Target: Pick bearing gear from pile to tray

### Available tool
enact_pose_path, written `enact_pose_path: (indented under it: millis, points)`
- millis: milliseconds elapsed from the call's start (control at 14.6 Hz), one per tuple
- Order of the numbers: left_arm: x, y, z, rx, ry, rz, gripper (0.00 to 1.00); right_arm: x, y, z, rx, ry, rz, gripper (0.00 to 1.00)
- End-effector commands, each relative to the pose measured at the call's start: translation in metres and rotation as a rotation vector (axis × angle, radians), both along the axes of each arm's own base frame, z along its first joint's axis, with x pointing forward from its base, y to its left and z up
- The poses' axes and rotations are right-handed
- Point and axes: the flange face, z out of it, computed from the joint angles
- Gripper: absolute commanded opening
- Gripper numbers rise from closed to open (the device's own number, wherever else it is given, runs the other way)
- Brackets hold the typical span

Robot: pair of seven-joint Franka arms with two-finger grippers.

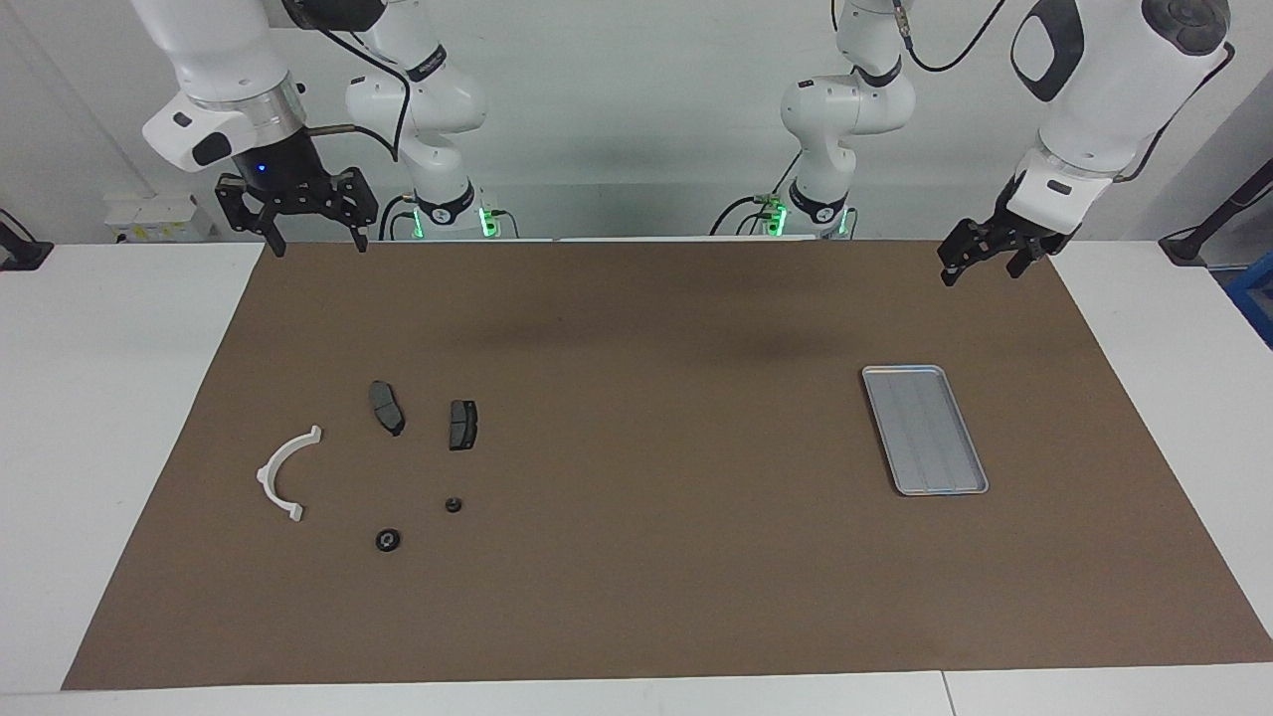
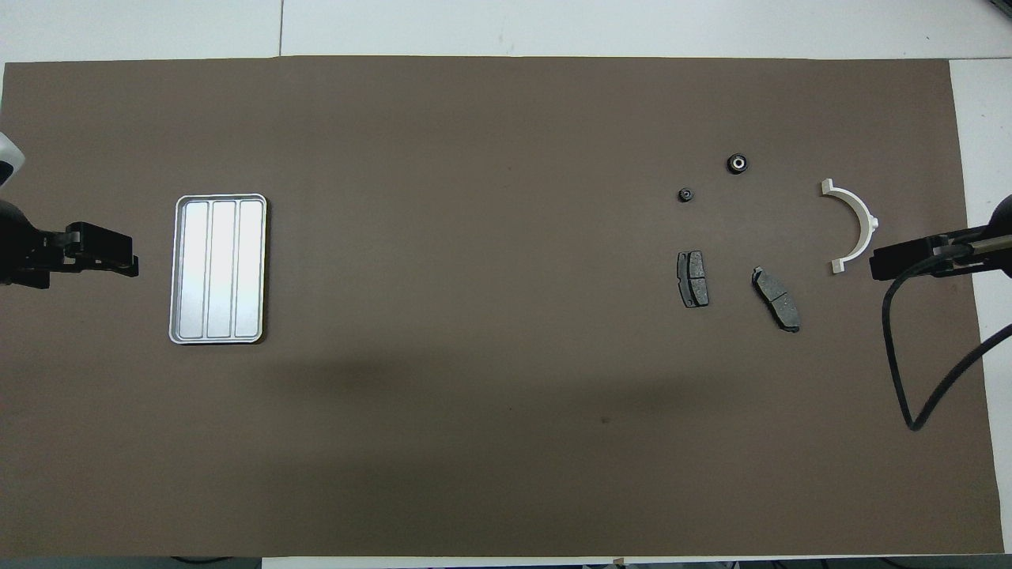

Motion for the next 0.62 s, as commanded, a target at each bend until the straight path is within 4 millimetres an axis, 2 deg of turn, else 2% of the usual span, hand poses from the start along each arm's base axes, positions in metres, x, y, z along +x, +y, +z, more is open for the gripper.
enact_pose_path:
  millis: [0,206,274,343,548]
  points:
    - [-0.005,0.001,0.001,0.005,0.007,-0.005,1.0,-0.003,0.0,-0.005,0.001,0.007,0.025,1.0]
    - [-0.005,0.001,0.001,0.005,0.006,-0.005,1.0,0.013,0.02,-0.039,0.001,0.019,0.002,1.0]
    - [-0.005,0.001,0.001,0.005,0.007,-0.005,1.0,0.023,0.022,-0.057,0.001,0.027,-0.026,1.0]
    - [-0.005,0.001,0.001,0.005,0.007,-0.005,1.0,0.033,0.033,-0.074,0.001,0.028,-0.025,1.0]
    - [-0.005,0.001,0.001,0.005,0.007,-0.005,1.0,0.075,0.043,-0.143,-0.007,0.033,-0.078,1.0]
